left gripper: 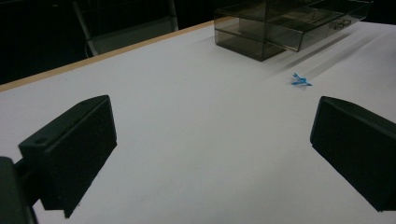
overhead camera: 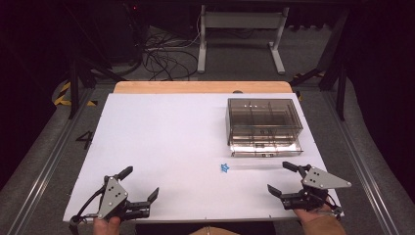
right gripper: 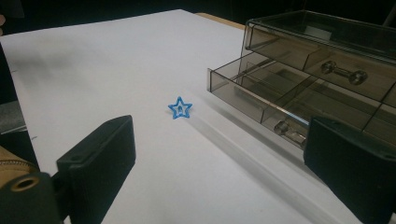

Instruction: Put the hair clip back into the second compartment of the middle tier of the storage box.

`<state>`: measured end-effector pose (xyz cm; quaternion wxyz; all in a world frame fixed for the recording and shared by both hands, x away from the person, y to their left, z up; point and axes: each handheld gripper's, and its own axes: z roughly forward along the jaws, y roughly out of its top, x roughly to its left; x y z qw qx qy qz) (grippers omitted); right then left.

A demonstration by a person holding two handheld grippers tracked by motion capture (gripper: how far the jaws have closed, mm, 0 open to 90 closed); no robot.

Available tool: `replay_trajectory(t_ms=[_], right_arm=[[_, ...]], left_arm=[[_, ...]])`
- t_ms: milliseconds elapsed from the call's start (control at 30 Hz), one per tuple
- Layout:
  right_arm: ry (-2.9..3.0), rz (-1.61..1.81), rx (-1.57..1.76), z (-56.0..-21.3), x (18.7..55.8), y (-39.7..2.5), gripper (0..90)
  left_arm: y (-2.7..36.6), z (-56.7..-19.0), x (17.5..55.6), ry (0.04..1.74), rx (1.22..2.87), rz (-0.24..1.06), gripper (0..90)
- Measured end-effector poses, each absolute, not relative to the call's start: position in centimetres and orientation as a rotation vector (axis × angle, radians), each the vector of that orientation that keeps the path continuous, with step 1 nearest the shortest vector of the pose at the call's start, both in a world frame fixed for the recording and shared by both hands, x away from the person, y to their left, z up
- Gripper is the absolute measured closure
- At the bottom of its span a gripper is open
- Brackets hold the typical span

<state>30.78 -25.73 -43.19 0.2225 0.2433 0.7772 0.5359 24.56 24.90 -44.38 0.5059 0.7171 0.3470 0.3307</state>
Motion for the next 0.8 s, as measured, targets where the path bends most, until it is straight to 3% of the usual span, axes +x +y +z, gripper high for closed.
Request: replay_trajectory(t_ms=[800], right_arm=[[2.162, 1.472, 0.673, -43.18, 30.81, -25.43, 10.0]], left_arm=[[25.02, -44.43, 24.57, 0.835, 1.731, 0.785, 1.1]])
